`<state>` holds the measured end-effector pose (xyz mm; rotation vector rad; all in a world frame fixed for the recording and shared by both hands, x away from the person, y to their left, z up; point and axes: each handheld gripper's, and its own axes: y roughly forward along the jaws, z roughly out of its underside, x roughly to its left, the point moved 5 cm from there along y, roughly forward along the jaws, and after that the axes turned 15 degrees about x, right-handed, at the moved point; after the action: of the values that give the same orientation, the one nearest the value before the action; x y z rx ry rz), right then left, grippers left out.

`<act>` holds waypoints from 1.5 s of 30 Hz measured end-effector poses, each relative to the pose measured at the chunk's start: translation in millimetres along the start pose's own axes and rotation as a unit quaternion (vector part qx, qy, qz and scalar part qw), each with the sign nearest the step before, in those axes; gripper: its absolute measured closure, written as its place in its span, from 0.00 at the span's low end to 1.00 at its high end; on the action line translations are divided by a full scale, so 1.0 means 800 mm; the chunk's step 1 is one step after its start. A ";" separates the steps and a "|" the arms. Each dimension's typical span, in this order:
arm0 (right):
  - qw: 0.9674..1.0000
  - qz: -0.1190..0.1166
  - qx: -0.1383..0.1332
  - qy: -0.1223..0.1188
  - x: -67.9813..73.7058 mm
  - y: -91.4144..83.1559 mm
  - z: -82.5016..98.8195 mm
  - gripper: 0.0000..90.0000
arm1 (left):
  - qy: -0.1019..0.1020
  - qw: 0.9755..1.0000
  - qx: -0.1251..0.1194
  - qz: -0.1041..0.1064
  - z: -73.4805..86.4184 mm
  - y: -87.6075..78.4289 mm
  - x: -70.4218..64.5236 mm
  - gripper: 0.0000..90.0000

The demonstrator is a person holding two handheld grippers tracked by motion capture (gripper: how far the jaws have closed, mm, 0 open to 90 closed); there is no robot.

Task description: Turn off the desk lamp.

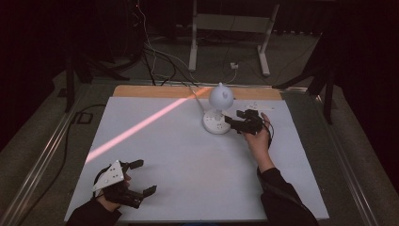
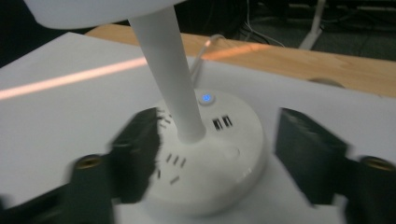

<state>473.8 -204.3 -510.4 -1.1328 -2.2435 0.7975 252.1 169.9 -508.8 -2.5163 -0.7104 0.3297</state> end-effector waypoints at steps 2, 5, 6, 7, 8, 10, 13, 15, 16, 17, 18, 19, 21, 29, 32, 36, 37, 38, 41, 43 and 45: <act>1.000 -0.008 0.001 0.001 0.000 -0.006 0.004 0.20 | 0.000 1.000 0.000 0.000 0.000 0.000 0.000 0.01; 1.000 -0.021 0.007 -0.009 0.001 -0.015 0.012 0.12 | 0.000 1.000 0.000 0.000 0.000 0.000 0.000 0.01; 1.000 -0.026 0.009 -0.013 0.003 -0.018 0.016 0.08 | 0.000 1.000 0.000 0.000 0.000 0.000 0.000 0.01; 0.999 -0.034 0.014 -0.018 0.004 -0.022 0.020 0.05 | 0.000 1.000 0.000 0.001 0.000 0.000 0.000 0.01; 0.999 -0.043 0.014 -0.022 0.006 -0.025 0.024 0.00 | 0.000 1.000 0.000 0.000 0.000 0.000 0.000 0.01; 0.998 -0.049 0.016 -0.027 0.008 -0.032 0.032 0.00 | -0.001 1.000 -0.001 0.000 0.000 0.000 0.000 0.01; 0.998 -0.054 0.007 -0.041 0.011 -0.043 0.042 0.00 | 0.000 1.000 0.000 0.000 0.000 0.000 0.000 0.01; 0.997 -0.058 0.007 -0.044 0.012 -0.049 0.049 0.00 | -0.001 1.000 0.000 0.000 0.000 0.000 0.000 0.01; 0.997 -0.057 0.008 -0.043 0.012 -0.053 0.053 0.00 | -0.001 1.000 -0.001 0.001 0.000 0.000 0.000 0.01; 0.997 -0.056 0.007 -0.043 0.012 -0.056 0.057 0.00 | -0.001 1.000 0.000 0.001 0.000 0.000 -0.001 0.01; 0.998 -0.055 0.008 -0.043 0.011 -0.059 0.062 0.00 | 0.000 1.000 0.000 0.001 0.000 0.000 -0.001 0.01; 0.998 -0.052 0.011 -0.041 0.010 -0.063 0.066 0.00 | 0.001 1.000 -0.001 0.001 0.000 0.000 -0.001 0.01; 0.998 -0.050 0.010 -0.039 0.009 -0.070 0.074 0.00 | 0.001 1.000 -0.001 0.000 0.000 -0.001 -0.001 0.01; 0.998 -0.045 0.023 -0.036 0.010 -0.097 0.116 0.00 | 0.000 1.000 -0.002 0.001 0.000 -0.001 -0.001 0.01; 0.998 -0.048 0.029 -0.034 0.011 -0.105 0.132 0.00 | 0.000 1.000 -0.001 0.000 0.000 -0.001 -0.001 0.01; 0.998 -0.051 0.031 -0.029 0.012 -0.119 0.151 0.00 | -0.001 1.000 0.000 0.000 0.000 -0.001 -0.001 0.01; 0.998 -0.052 0.030 -0.027 0.013 -0.122 0.156 0.00 | -0.001 1.000 0.000 0.000 0.000 -0.001 -0.001 0.01; 0.998 -0.052 0.032 -0.026 0.013 -0.125 0.161 0.00 | 0.000 1.000 0.000 0.000 0.000 -0.001 -0.001 0.01; 0.998 -0.053 0.030 -0.034 0.016 -0.135 0.172 0.00 | 0.001 1.000 0.001 -0.001 0.000 -0.001 -0.001 0.01; 0.998 -0.049 0.033 -0.038 0.016 -0.139 0.178 0.00 | 0.001 1.000 0.001 -0.001 0.000 -0.001 -0.001 0.01; 0.997 -0.047 0.035 -0.040 0.017 -0.143 0.184 0.00 | 0.001 1.000 0.001 -0.002 0.000 -0.001 -0.001 0.01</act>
<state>308.7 -288.4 -532.8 -0.9719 -2.2968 0.8904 250.9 170.3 -508.5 -2.5127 -0.7132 0.3256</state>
